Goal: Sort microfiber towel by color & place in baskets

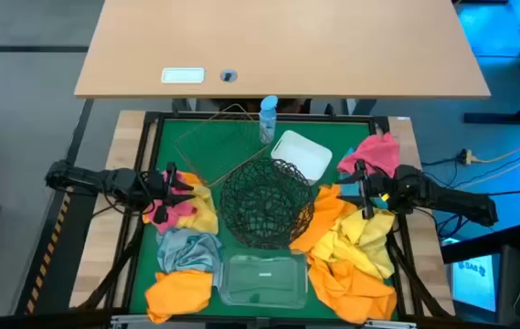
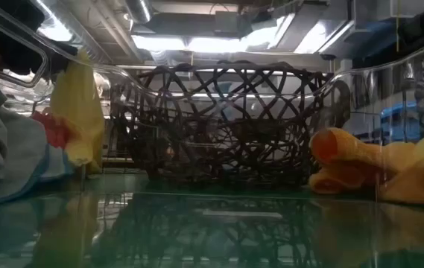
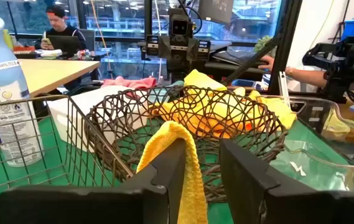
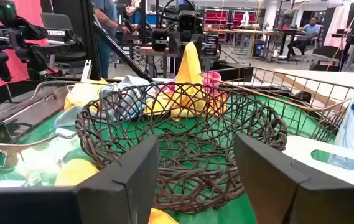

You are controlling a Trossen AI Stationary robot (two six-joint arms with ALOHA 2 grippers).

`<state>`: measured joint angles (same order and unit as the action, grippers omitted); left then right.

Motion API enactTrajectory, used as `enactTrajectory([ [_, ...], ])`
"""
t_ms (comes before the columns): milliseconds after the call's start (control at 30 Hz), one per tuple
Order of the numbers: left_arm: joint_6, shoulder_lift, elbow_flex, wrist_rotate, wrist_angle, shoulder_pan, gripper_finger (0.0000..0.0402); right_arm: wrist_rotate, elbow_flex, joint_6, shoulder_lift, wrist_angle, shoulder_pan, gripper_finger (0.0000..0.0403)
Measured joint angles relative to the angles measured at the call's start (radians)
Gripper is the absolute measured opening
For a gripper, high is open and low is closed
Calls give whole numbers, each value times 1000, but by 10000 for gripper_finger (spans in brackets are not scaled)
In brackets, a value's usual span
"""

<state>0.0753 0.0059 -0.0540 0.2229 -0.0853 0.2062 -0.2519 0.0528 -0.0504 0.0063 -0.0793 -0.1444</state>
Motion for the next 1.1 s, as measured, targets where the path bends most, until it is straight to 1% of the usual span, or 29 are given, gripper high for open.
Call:
enactTrajectory([
  [967, 0, 0, 0, 0, 0, 0, 95, 0, 0, 0, 0, 0, 0, 209],
  [1033, -35, 0, 0, 1, 0, 0, 95, 0, 0, -6, 0, 0, 0, 209],
  [1100, -124, 0, 0, 1, 0, 0, 95, 0, 0, -6, 0, 1, 0, 209],
])
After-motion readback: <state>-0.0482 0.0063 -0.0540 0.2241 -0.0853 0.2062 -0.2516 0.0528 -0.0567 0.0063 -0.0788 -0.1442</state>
